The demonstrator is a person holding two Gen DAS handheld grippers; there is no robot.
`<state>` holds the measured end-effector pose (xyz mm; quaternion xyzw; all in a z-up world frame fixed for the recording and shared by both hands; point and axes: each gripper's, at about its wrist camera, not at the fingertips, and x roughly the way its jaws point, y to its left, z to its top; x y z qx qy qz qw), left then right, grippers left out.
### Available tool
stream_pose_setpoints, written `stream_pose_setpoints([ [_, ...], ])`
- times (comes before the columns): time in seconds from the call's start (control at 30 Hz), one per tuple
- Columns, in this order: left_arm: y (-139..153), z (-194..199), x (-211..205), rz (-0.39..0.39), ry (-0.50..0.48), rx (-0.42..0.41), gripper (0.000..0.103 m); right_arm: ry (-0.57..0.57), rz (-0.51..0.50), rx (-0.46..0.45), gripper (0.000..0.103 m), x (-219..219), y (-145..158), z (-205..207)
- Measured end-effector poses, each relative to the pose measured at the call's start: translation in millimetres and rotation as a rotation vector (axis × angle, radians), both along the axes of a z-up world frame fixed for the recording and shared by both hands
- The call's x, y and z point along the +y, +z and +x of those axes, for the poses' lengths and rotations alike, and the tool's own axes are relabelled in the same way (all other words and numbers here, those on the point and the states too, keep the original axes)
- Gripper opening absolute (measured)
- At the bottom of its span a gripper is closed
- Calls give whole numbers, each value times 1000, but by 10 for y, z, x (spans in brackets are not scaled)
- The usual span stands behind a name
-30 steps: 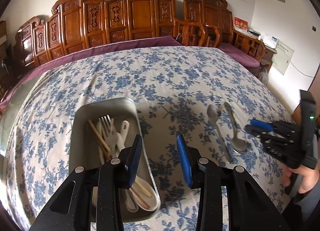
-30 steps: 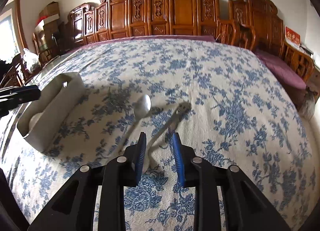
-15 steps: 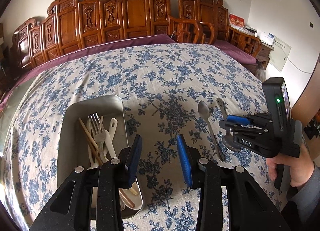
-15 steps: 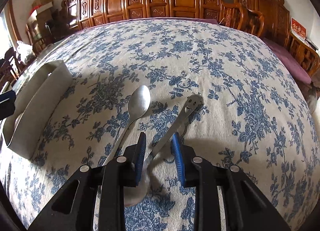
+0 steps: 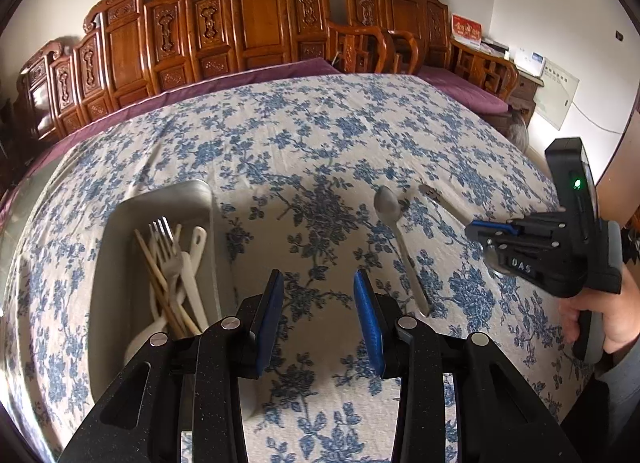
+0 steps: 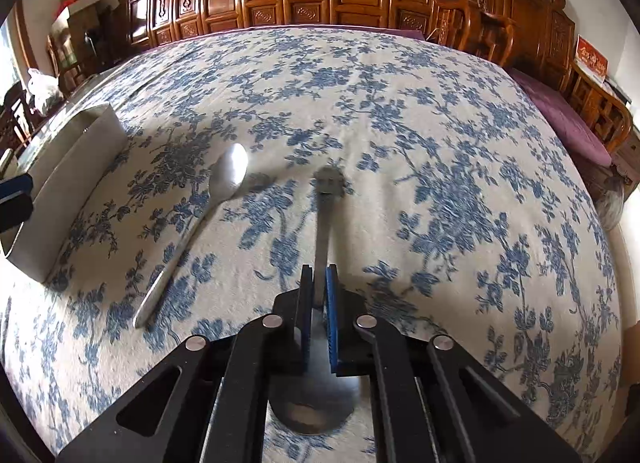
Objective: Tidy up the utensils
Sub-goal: 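Move the right tool to the metal spoon and grasp its handle, then grasp the metal fork with the left tool while the right tool holds the spoon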
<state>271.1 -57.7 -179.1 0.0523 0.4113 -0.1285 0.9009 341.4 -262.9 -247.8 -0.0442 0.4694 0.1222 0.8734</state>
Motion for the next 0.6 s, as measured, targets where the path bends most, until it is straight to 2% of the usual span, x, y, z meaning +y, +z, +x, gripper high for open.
stream_pose_setpoints([
  [0.27, -168, 97, -262, -11, 9, 57, 34, 34, 21, -9, 7, -101, -7, -17],
  [0.6, -249, 398, -429, 2, 16, 95, 34, 77, -42, -37, 10, -23, -7, 3],
])
